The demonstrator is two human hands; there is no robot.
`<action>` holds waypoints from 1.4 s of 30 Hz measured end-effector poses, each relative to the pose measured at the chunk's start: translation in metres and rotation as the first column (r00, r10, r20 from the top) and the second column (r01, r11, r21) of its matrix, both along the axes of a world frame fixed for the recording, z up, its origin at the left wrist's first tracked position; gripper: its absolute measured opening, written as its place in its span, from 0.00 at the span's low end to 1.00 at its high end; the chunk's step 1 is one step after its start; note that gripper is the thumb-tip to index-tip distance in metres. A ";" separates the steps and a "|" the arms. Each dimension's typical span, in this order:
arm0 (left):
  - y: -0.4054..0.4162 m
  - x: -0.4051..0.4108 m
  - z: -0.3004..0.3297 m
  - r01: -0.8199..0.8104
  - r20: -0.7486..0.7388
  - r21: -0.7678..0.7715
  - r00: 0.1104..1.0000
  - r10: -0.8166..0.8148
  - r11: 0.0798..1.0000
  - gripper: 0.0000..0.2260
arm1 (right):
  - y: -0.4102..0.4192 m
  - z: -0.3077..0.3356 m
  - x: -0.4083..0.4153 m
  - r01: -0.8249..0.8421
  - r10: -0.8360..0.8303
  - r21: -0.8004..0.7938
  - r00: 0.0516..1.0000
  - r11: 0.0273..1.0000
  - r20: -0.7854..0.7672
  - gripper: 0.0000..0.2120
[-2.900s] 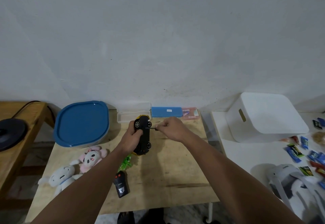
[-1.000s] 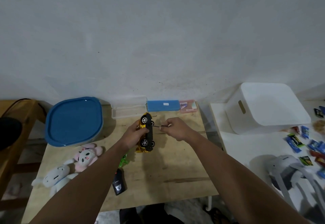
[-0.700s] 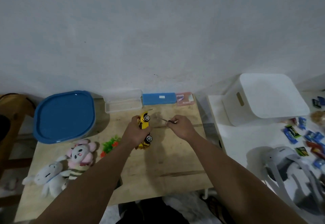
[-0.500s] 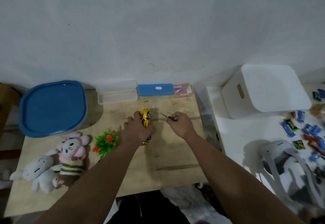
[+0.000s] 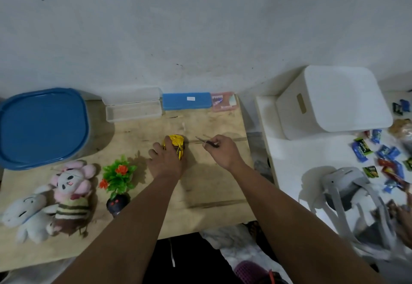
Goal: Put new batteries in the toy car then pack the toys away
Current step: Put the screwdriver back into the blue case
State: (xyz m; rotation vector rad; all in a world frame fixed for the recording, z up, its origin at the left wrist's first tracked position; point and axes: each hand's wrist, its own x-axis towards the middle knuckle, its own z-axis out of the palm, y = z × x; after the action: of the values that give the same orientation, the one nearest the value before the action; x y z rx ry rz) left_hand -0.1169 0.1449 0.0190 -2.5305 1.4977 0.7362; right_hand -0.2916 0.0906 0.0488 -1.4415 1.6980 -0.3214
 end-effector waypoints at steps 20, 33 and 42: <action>-0.040 0.134 0.073 -0.047 -0.079 -0.283 0.997 0.026 0.958 0.29 | -0.062 0.063 0.101 -0.322 0.305 -0.158 0.944 0.934 -0.123 0.10; -0.065 0.160 -0.017 -0.506 -0.407 -0.246 0.828 0.386 0.827 0.38 | -0.105 -0.015 0.225 -0.639 0.481 -0.249 0.734 0.728 -0.480 0.09; -0.082 0.174 -0.036 -0.516 -0.417 -0.389 0.838 0.353 0.763 0.25 | -0.117 -0.039 0.239 -0.713 0.500 -0.215 0.644 0.668 -0.579 0.09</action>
State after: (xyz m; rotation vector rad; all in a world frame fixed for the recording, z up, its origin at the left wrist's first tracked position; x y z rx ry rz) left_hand 0.0576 0.0631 -0.0166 -3.3734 1.2935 0.9698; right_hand -0.0523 -0.0261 0.0096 -2.5208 1.3846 0.0802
